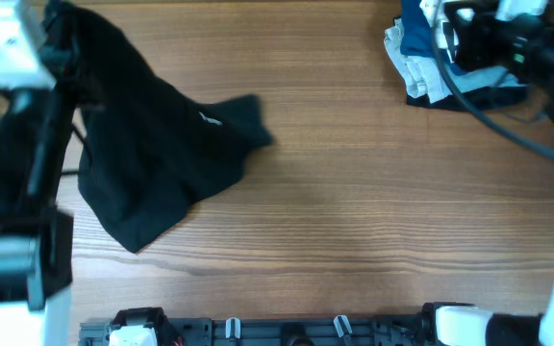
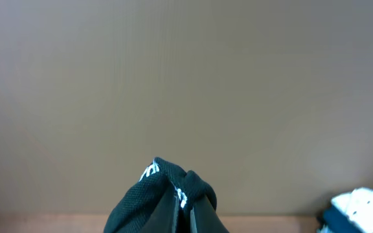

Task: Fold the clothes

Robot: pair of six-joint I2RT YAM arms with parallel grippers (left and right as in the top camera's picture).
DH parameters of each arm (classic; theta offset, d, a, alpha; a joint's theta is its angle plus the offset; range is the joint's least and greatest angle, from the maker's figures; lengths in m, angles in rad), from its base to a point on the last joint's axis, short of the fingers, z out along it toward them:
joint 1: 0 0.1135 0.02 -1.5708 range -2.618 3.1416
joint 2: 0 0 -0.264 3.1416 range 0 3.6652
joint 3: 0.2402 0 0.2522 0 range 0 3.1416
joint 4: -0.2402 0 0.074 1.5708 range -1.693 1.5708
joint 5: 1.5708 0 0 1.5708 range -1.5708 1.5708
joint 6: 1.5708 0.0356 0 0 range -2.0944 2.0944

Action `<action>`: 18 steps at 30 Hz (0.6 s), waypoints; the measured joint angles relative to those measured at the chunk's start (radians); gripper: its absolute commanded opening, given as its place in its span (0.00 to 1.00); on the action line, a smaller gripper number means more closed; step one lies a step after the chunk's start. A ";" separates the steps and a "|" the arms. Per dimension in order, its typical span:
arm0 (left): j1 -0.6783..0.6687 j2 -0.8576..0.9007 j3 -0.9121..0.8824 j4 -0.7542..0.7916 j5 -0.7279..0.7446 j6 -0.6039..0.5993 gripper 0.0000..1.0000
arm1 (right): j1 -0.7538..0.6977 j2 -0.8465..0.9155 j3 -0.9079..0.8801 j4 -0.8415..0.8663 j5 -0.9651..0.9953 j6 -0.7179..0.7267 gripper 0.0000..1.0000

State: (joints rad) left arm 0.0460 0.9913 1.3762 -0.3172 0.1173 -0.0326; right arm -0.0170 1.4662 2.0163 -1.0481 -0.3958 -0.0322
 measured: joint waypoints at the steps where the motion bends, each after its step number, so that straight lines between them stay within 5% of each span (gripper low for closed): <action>1: 0.000 -0.027 0.000 -0.004 0.002 0.000 0.04 | 0.000 -0.012 0.005 -0.010 -0.008 -0.001 0.22; 11: 0.000 -0.055 0.003 0.042 0.056 -0.058 0.04 | 0.014 0.049 -0.015 -0.121 -0.103 -0.031 0.56; 18: 0.000 0.080 0.004 0.415 0.106 -0.220 0.04 | 0.095 0.148 -0.027 -0.161 -0.180 -0.056 0.64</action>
State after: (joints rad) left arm 0.0456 1.0714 1.3800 0.0982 0.2234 -0.2523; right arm 0.0776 1.6138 1.9896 -1.2087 -0.5758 -0.0883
